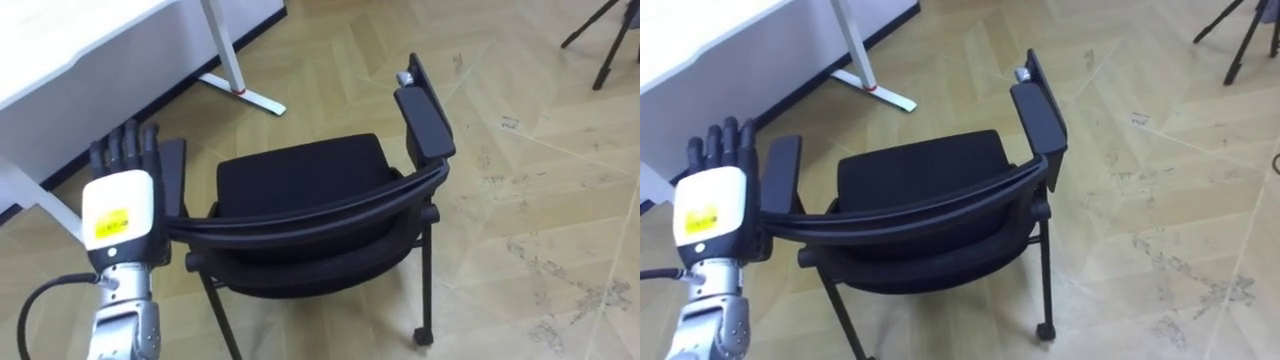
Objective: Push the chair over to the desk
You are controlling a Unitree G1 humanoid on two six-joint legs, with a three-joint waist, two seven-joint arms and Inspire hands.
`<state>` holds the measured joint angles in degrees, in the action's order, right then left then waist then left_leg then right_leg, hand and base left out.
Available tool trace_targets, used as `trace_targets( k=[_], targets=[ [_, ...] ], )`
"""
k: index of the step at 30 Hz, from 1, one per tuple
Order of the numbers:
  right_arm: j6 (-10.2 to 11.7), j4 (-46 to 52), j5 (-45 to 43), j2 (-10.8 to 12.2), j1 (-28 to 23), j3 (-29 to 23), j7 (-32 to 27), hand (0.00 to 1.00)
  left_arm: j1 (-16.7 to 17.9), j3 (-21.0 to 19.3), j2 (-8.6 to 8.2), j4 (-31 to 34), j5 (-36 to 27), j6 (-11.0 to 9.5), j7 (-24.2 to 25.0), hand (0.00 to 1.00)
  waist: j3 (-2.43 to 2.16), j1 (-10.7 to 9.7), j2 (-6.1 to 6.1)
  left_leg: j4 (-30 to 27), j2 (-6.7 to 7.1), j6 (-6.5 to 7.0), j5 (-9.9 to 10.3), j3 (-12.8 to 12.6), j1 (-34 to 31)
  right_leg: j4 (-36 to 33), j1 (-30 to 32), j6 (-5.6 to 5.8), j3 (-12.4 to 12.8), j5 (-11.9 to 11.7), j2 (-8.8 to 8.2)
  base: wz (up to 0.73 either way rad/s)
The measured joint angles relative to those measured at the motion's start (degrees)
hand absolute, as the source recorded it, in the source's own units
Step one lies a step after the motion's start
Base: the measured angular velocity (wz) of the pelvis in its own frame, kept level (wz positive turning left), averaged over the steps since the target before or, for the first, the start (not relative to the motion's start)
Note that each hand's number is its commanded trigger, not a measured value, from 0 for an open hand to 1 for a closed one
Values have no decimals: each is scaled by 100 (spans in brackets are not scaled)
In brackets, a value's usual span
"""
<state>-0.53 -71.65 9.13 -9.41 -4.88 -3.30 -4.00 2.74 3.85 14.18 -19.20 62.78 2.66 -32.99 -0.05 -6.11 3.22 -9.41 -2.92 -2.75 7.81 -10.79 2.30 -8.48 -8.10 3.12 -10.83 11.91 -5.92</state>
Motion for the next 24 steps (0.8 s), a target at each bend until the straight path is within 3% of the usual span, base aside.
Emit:
trace_targets(
  k=[3,7,16,22,24],
  targets=[
    [44,-25,23,0,13,73,-11,0,4,229,121,236,19,102,252,0,1,-2,4,-24,0,2,-1,22,-72,-7,45,-1,-26,-2,0,5],
    [56,-213,200,-1,133,181,-22,0,146,490,125,662,12,205,536,0,4,-2,-1,-23,0,3,-2,20,-107,-14,90,1,-16,-5,-1,1],
    [107,-272,177,2,251,267,-20,0,196,1019,129,961,-22,65,981,0,13,-77,-14,-28,0,4,-3,19,-105,-19,93,-2,-8,-8,-2,0],
    [115,-278,177,2,264,251,-26,0,167,1217,129,1074,-236,51,1438,0,34,-236,-18,-28,0,5,-3,7,-98,-9,92,-2,-1,-8,-2,0],
    [121,-360,167,1,355,228,-28,0,160,1248,123,1074,-417,69,1613,0,61,-333,5,-26,-1,5,-3,2,-91,-11,88,-2,-10,-8,-2,0]
  ],
)
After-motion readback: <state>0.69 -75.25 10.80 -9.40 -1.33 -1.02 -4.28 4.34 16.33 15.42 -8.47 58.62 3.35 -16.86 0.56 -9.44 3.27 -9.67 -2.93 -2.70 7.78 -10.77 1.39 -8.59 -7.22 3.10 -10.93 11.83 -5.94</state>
